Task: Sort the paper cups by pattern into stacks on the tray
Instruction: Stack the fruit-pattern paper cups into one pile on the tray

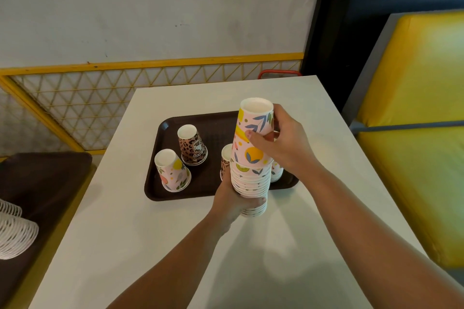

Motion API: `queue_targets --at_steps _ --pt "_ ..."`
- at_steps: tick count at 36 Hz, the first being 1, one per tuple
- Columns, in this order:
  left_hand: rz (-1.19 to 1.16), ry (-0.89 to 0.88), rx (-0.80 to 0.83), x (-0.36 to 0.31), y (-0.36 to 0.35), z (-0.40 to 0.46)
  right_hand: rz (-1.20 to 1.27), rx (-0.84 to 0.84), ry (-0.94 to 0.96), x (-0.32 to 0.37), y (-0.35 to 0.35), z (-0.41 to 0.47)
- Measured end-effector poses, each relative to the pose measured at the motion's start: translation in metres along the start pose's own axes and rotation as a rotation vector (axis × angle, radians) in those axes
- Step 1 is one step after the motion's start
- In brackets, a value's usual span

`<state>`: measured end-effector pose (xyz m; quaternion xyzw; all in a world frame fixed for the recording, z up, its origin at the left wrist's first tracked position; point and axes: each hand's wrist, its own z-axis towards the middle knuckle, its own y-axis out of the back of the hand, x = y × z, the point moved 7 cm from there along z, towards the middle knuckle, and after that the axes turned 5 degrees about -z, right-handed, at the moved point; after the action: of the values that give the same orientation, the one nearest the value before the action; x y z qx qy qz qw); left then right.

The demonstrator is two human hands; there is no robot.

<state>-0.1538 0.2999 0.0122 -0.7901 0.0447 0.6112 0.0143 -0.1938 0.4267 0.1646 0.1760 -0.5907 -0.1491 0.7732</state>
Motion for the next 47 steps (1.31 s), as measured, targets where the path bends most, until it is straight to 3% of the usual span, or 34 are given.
queue_targets --at_steps 12,18,25,42,47 --pt "0.019 0.001 0.003 -0.002 -0.001 0.000 -0.026 -0.117 -0.002 0.005 0.011 0.005" --pt "0.062 0.011 -0.013 -0.002 0.006 -0.001 0.116 -0.265 -0.056 0.003 0.029 0.008" --pt "0.094 0.038 -0.024 0.001 0.009 -0.001 0.243 -0.318 -0.113 0.002 0.037 0.014" --pt "0.082 0.001 -0.016 -0.004 0.008 -0.002 0.042 -0.194 -0.041 0.012 0.019 0.013" --pt "0.104 -0.009 -0.004 -0.005 0.011 -0.003 0.090 -0.268 -0.057 0.013 0.027 0.013"
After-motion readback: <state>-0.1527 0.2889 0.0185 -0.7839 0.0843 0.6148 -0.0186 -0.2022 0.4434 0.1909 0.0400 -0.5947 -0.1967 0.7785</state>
